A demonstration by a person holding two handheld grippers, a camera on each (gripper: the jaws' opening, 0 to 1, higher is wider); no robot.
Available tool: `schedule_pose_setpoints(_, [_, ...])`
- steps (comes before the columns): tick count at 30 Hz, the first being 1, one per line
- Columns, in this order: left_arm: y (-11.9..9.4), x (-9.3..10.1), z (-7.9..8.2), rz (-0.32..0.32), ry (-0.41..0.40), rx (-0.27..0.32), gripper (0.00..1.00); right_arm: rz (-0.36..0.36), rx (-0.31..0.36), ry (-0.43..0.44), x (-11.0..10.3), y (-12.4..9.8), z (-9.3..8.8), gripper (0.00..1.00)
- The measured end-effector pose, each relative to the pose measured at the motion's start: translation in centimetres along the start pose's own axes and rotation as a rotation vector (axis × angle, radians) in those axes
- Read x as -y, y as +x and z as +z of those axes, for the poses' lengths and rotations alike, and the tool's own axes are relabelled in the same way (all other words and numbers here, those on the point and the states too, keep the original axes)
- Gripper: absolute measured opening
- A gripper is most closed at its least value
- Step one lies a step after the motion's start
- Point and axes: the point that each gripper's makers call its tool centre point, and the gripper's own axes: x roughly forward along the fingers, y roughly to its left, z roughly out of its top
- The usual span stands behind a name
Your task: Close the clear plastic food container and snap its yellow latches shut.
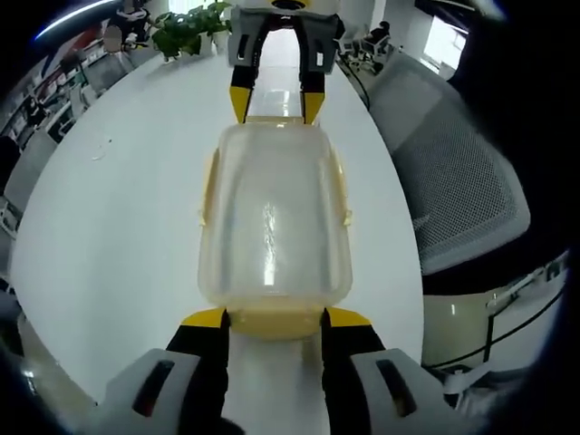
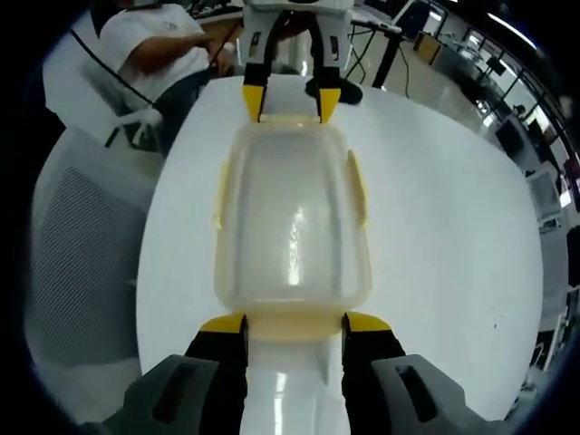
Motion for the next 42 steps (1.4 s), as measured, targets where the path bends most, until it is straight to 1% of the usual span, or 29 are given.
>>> schedule_pose_setpoints(7, [-1.2, -0.6, 0.4, 0.003, 0.003, 0.006, 0.39, -0.014, 0.016, 0.002, 0.4, -1.3, 0.5, 0.4])
schedule_pose_setpoints(12, [-1.9, -0.5, 1.2, 0.001, 0.001, 0.014, 0.39, -0.016, 0.015, 0.0, 0.5, -2.2, 0.5, 0.39])
schedule_pose_setpoints(16, [-2.3, -0.3, 1.7, -0.001, 0.0, 0.016, 0.39, -0.013, 0.018, 0.001, 0.5, -2.6, 0.3, 0.39])
schedule_pose_setpoints(20, [-2.2, -0.1, 1.9, -0.003, -0.003, 0.015, 0.39, -0.004, 0.02, 0.006, 0.2, -2.7, 0.0, 0.39])
schedule_pose_setpoints(25, [-1.6, 0.4, 2.4, 0.001, -0.001, 0.005, 0.39, -0.006, 0.027, 0.006, -0.2, -2.7, -0.6, 0.39])
schedule_pose_setpoints(29, [-1.2, 0.8, 2.9, -0.004, -0.007, 0.006, 0.39, -0.004, 0.035, -0.004, -0.8, -2.8, -1.4, 0.4])
schedule_pose_setpoints(35, [-0.8, 1.1, 3.9, -0.01, -0.019, 0.004, 0.39, -0.003, 0.044, -0.004, -1.0, -3.2, -2.2, 0.4])
schedule_pose_setpoints(38, [-0.5, 1.2, 4.3, -0.009, -0.02, 0.0, 0.39, -0.004, 0.057, -0.001, -1.1, -3.4, -2.8, 0.4])
schedule_pose_setpoints(42, [-0.1, 1.4, 5.1, -0.014, -0.022, -0.007, 0.39, 0.001, 0.056, -0.006, -1.3, -3.6, -3.7, 0.4])
